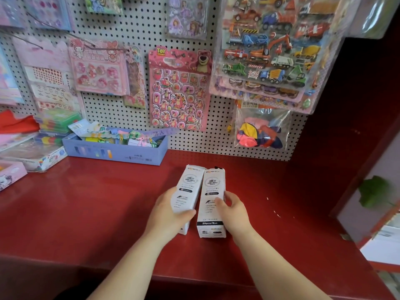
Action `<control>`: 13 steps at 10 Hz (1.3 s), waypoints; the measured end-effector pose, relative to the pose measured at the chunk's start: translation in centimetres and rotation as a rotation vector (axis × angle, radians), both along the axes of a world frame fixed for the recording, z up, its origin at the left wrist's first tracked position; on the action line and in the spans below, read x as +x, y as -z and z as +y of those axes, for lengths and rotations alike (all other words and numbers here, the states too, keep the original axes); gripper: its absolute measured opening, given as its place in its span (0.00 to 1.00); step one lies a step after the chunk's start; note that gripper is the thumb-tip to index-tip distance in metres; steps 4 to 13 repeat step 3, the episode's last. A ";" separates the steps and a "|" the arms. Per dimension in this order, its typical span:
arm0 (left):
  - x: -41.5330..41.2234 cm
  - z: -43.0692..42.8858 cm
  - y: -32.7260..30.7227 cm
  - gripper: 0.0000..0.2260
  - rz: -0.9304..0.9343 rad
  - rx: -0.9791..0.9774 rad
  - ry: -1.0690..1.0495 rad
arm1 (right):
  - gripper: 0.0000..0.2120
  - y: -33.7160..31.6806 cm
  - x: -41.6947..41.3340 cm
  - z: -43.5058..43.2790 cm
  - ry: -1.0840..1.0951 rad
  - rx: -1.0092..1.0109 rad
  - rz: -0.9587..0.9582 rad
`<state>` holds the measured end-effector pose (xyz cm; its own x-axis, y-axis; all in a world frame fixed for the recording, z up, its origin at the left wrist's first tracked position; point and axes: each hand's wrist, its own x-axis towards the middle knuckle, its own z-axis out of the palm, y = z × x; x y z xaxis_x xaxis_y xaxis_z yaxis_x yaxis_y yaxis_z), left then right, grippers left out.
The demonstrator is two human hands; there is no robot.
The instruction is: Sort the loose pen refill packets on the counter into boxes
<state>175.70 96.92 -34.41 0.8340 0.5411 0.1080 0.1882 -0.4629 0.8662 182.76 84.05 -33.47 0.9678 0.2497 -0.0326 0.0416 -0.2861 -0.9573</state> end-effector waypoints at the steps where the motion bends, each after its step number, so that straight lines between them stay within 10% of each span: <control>1: 0.9 -1.2 0.4 0.26 -0.018 -0.014 -0.011 | 0.14 0.7 0.7 0.3 0.008 -0.172 -0.045; 2: 1.8 -1.2 0.8 0.26 -0.058 -0.050 0.002 | 0.19 1.1 1.6 0.3 0.032 -0.378 -0.061; 13: 1.1 -1.6 0.8 0.27 -0.126 -0.039 -0.019 | 0.20 1.6 1.0 -0.7 0.060 -0.171 -0.067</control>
